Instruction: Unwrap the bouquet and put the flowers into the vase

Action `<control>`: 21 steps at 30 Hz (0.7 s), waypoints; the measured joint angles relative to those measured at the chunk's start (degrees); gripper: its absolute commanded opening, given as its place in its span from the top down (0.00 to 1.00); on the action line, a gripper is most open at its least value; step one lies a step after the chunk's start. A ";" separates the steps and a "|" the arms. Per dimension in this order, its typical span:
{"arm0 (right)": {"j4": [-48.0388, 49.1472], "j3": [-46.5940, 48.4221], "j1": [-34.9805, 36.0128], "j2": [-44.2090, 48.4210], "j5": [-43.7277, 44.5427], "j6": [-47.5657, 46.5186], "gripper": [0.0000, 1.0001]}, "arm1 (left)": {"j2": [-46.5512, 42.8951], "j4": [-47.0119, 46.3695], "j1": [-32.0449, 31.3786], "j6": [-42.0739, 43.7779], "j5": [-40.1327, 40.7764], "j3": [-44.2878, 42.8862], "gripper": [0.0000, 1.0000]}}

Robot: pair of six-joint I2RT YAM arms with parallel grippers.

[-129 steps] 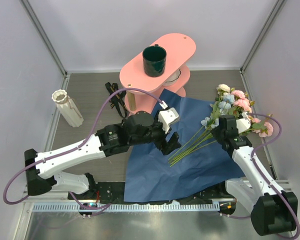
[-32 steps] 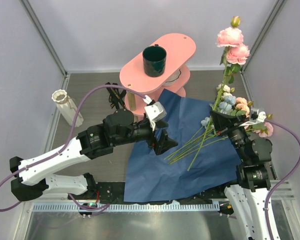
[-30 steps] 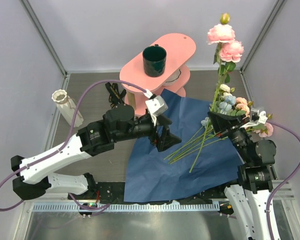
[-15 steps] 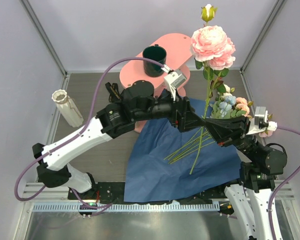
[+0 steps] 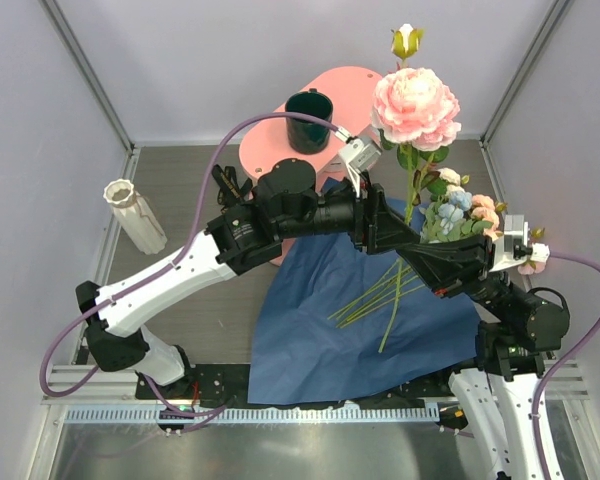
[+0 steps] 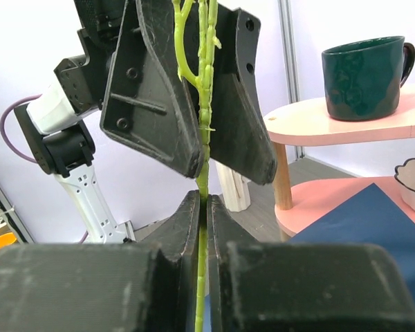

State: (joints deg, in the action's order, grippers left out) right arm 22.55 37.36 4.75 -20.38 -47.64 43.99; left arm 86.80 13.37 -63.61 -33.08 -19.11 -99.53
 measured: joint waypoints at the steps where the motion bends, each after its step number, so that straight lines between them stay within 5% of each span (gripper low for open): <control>1: 0.22 -0.11 0.00 0.00 -0.11 0.09 0.99 | 0.00 -0.39 0.00 -0.07 0.02 0.00 0.58; 7: 1.40 -1.77 0.00 0.00 -0.74 1.66 0.99 | -0.04 -0.92 0.00 0.74 0.22 0.00 1.00; 9: 1.81 -1.84 0.00 0.02 -0.72 2.36 0.93 | -0.07 -0.76 0.00 0.66 0.20 0.02 1.00; 10: 1.90 -1.84 0.00 -0.02 -0.68 2.75 0.77 | -0.09 -0.68 0.04 0.72 0.13 0.00 1.00; 14: 0.37 -1.57 0.00 0.02 -0.63 2.32 0.42 | -0.31 3.02 0.04 2.43 0.98 -1.53 1.00; 16: -3.02 -0.57 0.00 0.02 0.35 0.11 0.34 | -1.29 6.86 0.04 4.00 2.23 -2.78 1.00; 21: -13.18 3.26 0.46 0.02 4.02 -6.03 0.31 | -7.82 18.82 0.04 8.31 9.18 -6.34 1.00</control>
State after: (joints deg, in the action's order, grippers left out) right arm 9.37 40.62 5.21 -20.36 -43.62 37.95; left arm 78.98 32.18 -63.57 -24.77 -9.93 -105.86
